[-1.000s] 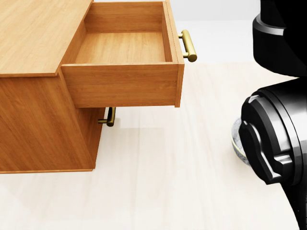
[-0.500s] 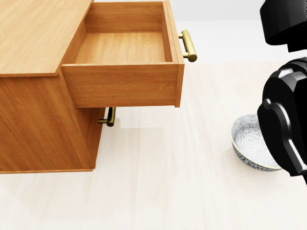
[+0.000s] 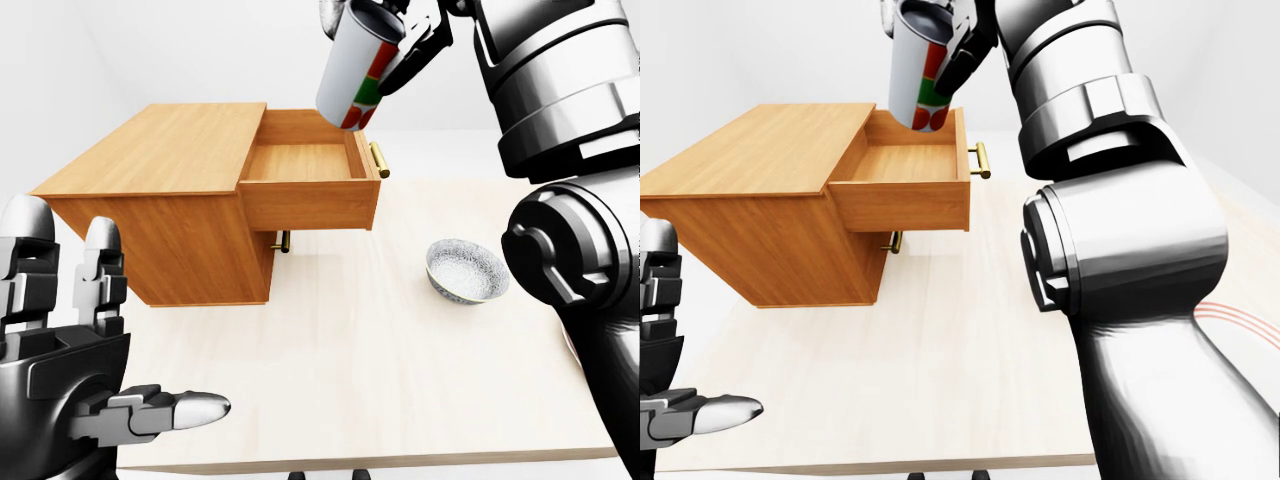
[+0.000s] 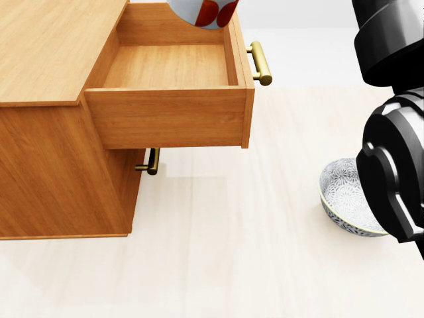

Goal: Put the ketchup in the top drawer of the cabinet.

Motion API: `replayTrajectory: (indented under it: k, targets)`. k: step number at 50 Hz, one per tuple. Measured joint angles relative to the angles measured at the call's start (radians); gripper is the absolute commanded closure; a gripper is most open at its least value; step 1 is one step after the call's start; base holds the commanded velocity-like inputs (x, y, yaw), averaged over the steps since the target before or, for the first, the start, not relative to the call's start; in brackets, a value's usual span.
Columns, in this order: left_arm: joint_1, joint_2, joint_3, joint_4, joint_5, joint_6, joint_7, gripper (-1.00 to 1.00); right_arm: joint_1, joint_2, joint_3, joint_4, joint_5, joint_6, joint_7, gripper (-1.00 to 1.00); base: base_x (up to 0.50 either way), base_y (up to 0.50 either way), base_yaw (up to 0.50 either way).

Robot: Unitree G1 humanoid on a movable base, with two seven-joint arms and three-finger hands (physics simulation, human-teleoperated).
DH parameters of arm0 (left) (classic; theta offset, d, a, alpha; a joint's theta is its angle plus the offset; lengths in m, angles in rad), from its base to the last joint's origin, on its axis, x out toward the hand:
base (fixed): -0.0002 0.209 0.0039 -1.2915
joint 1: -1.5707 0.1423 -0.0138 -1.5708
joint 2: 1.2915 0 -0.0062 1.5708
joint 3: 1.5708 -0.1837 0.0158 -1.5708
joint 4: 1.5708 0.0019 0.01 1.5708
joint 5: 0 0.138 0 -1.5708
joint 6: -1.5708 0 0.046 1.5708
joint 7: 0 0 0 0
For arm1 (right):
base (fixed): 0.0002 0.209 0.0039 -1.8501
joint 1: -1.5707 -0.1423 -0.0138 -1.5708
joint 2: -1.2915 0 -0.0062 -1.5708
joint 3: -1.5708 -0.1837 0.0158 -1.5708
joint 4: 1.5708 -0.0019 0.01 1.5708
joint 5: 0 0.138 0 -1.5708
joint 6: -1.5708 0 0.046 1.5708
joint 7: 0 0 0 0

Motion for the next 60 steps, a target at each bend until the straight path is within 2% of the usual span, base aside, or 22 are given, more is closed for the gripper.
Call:
replayTrajectory:
  k: [36,46,60]
  targets:
    - [0.006,0.019,0.001,0.000,-0.015,0.000,0.018,-1.00,0.023,0.013,0.000,0.034,-0.046,0.000,-0.004,1.00,0.00,0.00,0.00]
    - [0.010,0.020,-0.004,0.000,-0.012,0.000,0.018,-1.00,0.016,0.019,-0.002,0.040,-0.063,0.000,-0.054,1.00,0.00,0.00,0.00]
    - [0.013,0.025,-0.006,0.000,-0.017,0.000,0.021,-1.00,0.038,0.034,-0.007,0.051,-0.086,0.000,-0.181,1.00,0.00,0.00,0.00]
